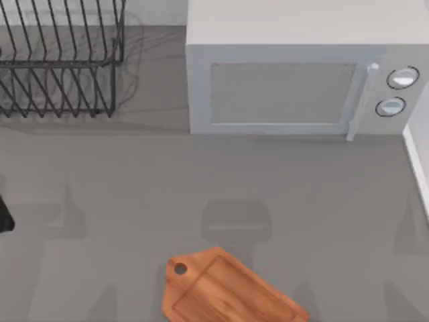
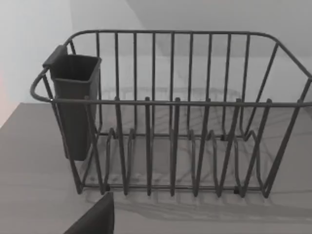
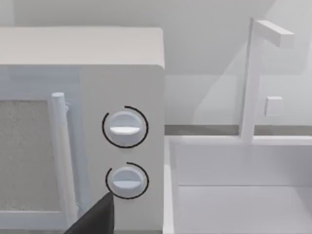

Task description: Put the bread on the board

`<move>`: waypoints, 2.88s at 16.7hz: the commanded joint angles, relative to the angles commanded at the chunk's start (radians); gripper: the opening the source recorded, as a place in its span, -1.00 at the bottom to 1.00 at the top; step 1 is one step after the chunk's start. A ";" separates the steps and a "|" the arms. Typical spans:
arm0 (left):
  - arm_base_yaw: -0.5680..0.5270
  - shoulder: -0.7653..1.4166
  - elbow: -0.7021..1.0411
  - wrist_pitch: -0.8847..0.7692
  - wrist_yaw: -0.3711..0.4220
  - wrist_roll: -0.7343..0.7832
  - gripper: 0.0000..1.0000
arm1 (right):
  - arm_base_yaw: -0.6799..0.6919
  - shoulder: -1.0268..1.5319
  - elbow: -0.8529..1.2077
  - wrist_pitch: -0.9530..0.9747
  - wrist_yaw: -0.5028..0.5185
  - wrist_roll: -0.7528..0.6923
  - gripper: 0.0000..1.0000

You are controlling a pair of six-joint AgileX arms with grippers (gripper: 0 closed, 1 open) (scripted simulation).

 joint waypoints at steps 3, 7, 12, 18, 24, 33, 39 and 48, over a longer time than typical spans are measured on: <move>0.017 0.249 0.217 -0.120 0.010 0.002 1.00 | 0.000 0.000 0.000 0.000 0.000 0.000 1.00; 0.050 0.703 0.514 -0.328 0.017 0.022 1.00 | 0.000 0.000 0.000 0.000 0.000 0.000 1.00; 0.111 1.291 0.877 -0.622 0.009 0.077 1.00 | 0.000 0.000 0.000 0.000 0.000 0.000 1.00; 0.188 1.726 1.217 -0.876 -0.005 0.156 1.00 | 0.000 0.000 0.000 0.000 0.000 0.000 1.00; 0.221 1.823 1.323 -0.954 -0.011 0.190 1.00 | 0.000 0.000 0.000 0.000 0.000 0.000 1.00; 0.220 1.884 1.233 -0.796 -0.010 0.190 1.00 | 0.000 0.000 0.000 0.000 0.000 0.000 1.00; 0.222 1.923 1.181 -0.711 -0.010 0.193 1.00 | 0.000 0.000 0.000 0.000 0.000 0.000 1.00; 0.222 1.923 1.181 -0.711 -0.010 0.193 -0.21 | 0.000 0.000 0.000 0.000 0.000 0.000 1.00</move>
